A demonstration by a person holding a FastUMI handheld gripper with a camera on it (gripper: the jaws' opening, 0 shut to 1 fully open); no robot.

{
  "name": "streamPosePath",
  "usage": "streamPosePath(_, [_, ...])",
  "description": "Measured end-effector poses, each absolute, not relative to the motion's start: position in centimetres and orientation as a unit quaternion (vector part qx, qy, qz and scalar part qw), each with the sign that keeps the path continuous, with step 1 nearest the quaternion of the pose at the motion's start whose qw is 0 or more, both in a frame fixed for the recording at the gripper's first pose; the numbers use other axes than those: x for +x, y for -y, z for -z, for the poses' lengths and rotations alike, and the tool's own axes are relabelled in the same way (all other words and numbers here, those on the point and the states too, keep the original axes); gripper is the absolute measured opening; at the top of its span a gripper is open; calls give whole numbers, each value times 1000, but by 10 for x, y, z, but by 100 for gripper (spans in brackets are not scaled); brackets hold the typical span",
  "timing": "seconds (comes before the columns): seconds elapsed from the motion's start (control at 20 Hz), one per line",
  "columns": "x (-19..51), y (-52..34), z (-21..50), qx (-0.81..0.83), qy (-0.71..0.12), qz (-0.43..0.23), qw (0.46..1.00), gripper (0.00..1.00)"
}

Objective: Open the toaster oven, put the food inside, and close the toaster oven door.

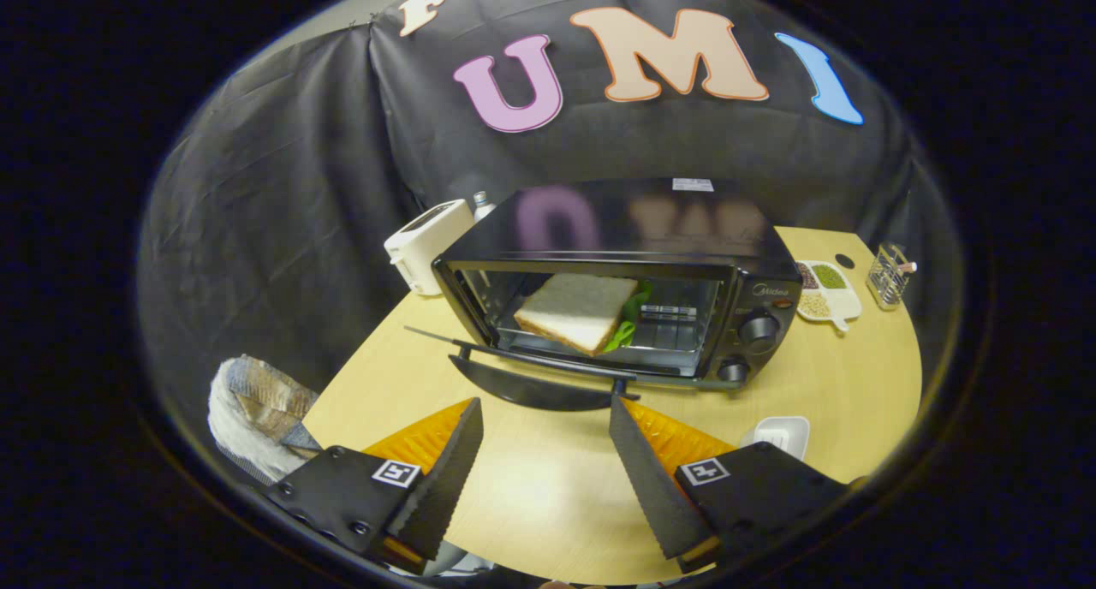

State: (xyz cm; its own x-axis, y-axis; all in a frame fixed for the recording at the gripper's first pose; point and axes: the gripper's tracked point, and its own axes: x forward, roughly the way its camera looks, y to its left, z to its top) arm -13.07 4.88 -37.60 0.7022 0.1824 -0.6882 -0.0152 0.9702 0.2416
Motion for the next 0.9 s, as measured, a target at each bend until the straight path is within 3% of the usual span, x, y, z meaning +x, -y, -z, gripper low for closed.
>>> streamPosePath(0.9, [-56,-8,380,53,-342,-6,938,97])
